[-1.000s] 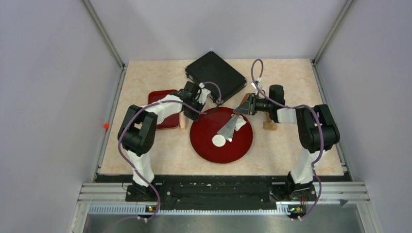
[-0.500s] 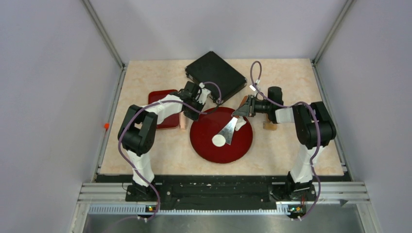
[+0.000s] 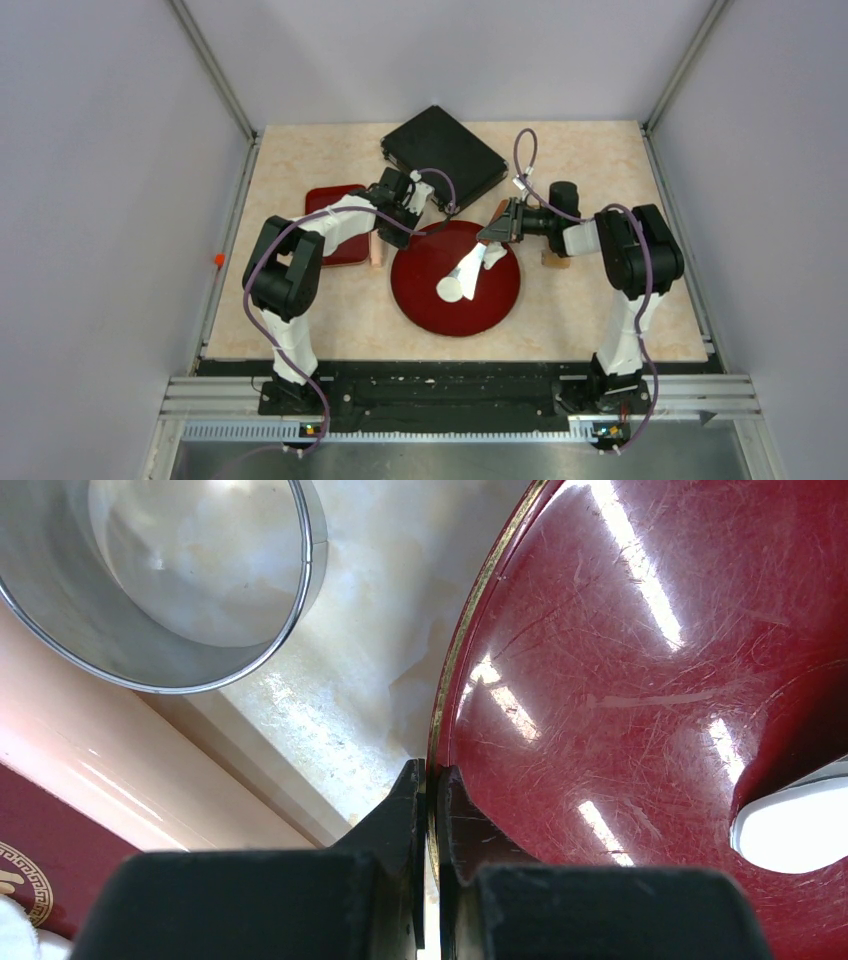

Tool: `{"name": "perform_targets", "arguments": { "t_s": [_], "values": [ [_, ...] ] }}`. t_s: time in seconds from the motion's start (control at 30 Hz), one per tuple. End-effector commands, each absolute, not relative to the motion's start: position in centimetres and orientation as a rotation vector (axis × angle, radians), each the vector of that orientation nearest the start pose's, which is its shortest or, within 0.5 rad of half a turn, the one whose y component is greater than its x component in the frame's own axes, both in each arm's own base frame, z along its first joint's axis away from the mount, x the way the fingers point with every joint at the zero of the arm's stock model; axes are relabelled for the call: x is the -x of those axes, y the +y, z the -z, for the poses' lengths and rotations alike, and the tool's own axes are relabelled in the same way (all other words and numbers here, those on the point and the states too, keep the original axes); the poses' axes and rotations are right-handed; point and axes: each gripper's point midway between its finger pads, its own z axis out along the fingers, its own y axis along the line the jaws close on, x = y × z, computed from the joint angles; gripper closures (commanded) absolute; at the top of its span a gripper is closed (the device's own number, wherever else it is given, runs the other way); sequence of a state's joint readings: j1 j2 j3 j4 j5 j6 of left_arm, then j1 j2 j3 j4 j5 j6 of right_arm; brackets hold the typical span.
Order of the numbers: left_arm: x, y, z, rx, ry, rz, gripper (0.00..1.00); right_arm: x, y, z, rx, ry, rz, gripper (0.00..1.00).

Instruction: Roll out the dumpling wrappers from the dough

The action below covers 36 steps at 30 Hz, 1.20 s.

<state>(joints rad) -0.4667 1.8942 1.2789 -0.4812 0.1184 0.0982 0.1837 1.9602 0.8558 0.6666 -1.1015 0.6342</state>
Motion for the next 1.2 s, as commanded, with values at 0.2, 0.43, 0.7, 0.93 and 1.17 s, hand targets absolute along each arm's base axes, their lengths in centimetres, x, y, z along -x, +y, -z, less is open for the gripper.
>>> {"name": "perform_targets", "arguments": {
  "t_s": [0.2,0.43,0.7,0.93,1.17],
  "values": [
    [-36.3,-20.1,-2.1,-0.828,2.576,0.222,1.00,-34.1,25.3,-7.4,0.370,2.060,-1.652,1.00],
    [-36.3,-20.0,-2.0,-0.827,2.578,0.221,1.00,-34.4,25.2,-10.6,0.360,2.001,-1.724,1.00],
    [-36.3,-20.0,-2.0,-0.827,2.578,0.218,1.00,-34.3,24.9,-13.1,0.347,1.934,-1.791,1.00],
    [-36.4,-20.4,-3.1,-0.826,2.551,0.260,0.92,-34.5,25.1,-15.1,0.378,1.888,-1.812,1.00],
    [-37.8,-20.7,-10.8,-0.771,2.348,0.361,0.38,-37.0,25.7,-18.0,0.388,1.863,-1.716,1.00]
  ]
}}
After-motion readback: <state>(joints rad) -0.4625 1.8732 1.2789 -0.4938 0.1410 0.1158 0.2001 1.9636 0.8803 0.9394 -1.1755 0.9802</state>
